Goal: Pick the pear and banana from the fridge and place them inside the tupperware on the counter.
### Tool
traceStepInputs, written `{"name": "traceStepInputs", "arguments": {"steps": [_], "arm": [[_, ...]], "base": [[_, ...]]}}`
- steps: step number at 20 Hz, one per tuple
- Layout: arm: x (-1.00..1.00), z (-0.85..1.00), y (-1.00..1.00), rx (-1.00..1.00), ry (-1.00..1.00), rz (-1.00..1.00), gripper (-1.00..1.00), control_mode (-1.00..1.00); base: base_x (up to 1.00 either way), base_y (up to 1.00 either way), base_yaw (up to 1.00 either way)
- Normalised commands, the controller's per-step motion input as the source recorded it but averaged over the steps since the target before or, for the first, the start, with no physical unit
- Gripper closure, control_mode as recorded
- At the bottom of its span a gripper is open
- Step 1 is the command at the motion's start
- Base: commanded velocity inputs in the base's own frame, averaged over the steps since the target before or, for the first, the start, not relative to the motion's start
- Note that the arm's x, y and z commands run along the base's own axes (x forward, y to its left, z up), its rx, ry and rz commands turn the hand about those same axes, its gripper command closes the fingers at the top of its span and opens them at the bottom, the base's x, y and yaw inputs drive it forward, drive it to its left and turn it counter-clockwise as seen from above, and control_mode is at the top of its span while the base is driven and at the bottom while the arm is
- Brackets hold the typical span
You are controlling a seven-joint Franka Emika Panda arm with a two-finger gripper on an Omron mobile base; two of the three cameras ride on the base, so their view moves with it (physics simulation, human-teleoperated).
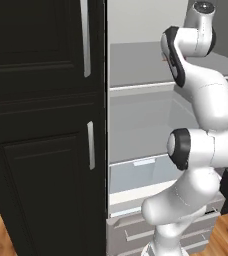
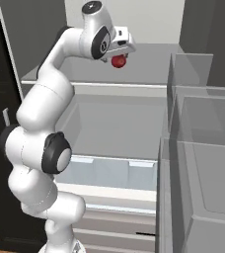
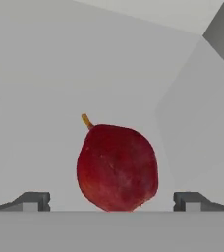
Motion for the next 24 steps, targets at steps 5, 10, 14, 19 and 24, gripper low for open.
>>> {"name": "traceStepInputs", "arguments": {"steps": [5,10,14,19,24], "arm": [[0.36,-0.11,-0.05,0.00,0.00,0.00,-1.00,-1.00],[0.11,-0.10,-0.04,0.00,0.00,0.00,-1.00,-1.00],[0.00,-0.10,-0.02,0.00,0.00,0.00,-1.00,-1.00],[0.00,-0.19,0.00,0.00,0.06,0.00,1.00,-1.00],[-0.12,-0.19,0.00,0.00,0.01,0.00,1.00,-1.00]], "base": [[0.00,0.00,0.00],[0.00,0.00,0.00],[0.00,0.00,0.00],[0.00,0.00,0.00],[0.00,0.00,0.00]]}}
